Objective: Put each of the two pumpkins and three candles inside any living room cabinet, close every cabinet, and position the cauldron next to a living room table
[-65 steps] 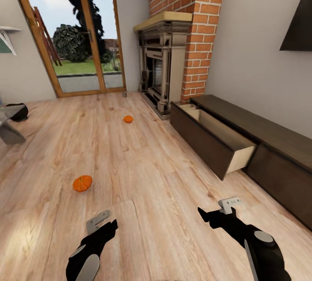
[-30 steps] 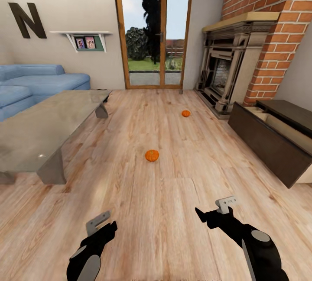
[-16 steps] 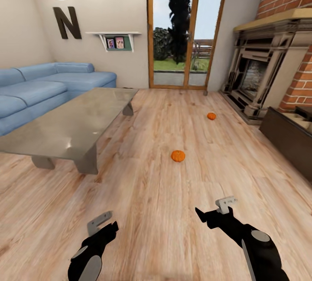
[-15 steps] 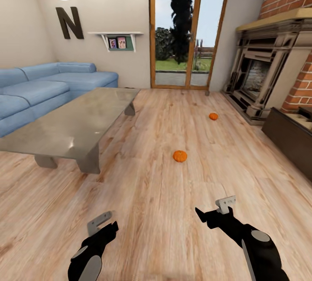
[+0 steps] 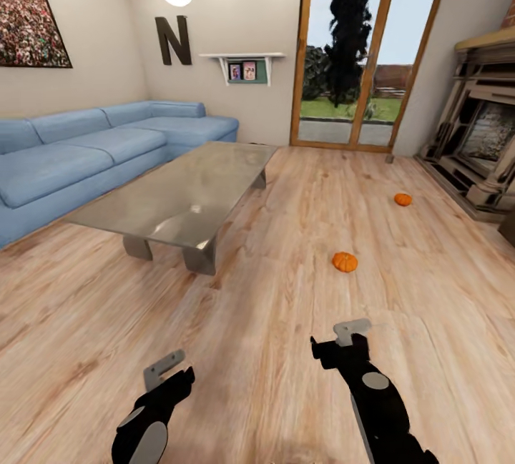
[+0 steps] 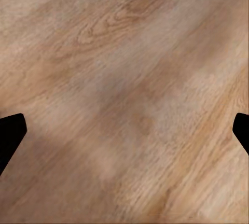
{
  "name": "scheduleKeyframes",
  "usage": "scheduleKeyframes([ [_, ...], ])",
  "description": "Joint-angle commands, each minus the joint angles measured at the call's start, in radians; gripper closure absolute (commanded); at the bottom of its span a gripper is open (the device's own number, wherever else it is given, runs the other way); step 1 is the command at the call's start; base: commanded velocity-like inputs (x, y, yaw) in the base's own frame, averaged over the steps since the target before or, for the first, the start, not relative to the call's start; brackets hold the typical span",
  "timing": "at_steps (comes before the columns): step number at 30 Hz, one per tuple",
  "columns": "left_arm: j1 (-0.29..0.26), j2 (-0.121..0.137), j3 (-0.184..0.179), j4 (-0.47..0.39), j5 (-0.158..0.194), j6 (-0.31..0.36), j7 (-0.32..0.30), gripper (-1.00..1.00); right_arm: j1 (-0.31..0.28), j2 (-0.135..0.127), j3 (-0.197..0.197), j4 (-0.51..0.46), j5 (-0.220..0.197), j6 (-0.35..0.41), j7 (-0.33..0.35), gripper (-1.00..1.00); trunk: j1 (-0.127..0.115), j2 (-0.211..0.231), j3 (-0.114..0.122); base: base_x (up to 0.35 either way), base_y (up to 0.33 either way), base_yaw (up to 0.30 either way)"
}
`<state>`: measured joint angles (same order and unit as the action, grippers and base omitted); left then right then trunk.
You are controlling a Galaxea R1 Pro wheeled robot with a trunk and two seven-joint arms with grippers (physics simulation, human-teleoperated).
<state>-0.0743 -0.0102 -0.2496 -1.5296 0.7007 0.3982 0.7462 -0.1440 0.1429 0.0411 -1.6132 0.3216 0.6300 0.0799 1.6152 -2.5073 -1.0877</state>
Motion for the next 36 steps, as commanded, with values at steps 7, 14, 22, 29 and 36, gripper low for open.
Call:
scheduleKeyframes([
  [7,-0.001,0.003,0.002,0.001,-0.005,0.002,0.008,-1.00,-0.010,0.026,0.111,-0.001,0.004,0.073,-0.152,-1.00,0.000,0.000,-0.001,-0.081,0.288,0.300],
  [14,-0.001,0.040,-0.004,0.066,0.001,-0.072,-0.035,-1.00,0.001,0.017,0.106,-0.002,0.002,-0.009,0.019,-1.00,0.000,0.000,-0.001,0.063,0.286,0.300],
  [22,-0.001,0.039,0.003,0.065,0.009,-0.072,-0.047,-1.00,0.001,0.017,0.106,-0.002,0.002,-0.027,0.044,-1.00,0.000,0.000,-0.001,0.207,0.249,0.300],
  [29,-0.001,0.035,0.006,0.066,0.005,-0.078,-0.046,-1.00,0.001,0.017,0.103,-0.002,0.002,-0.026,0.043,-1.00,0.000,0.000,-0.001,0.160,0.295,0.300],
  [36,-0.001,0.038,0.005,0.066,0.003,-0.107,-0.043,-1.00,0.001,0.017,0.102,-0.002,0.002,-0.026,0.043,-1.00,0.000,0.000,-0.001,0.109,0.309,0.300],
])
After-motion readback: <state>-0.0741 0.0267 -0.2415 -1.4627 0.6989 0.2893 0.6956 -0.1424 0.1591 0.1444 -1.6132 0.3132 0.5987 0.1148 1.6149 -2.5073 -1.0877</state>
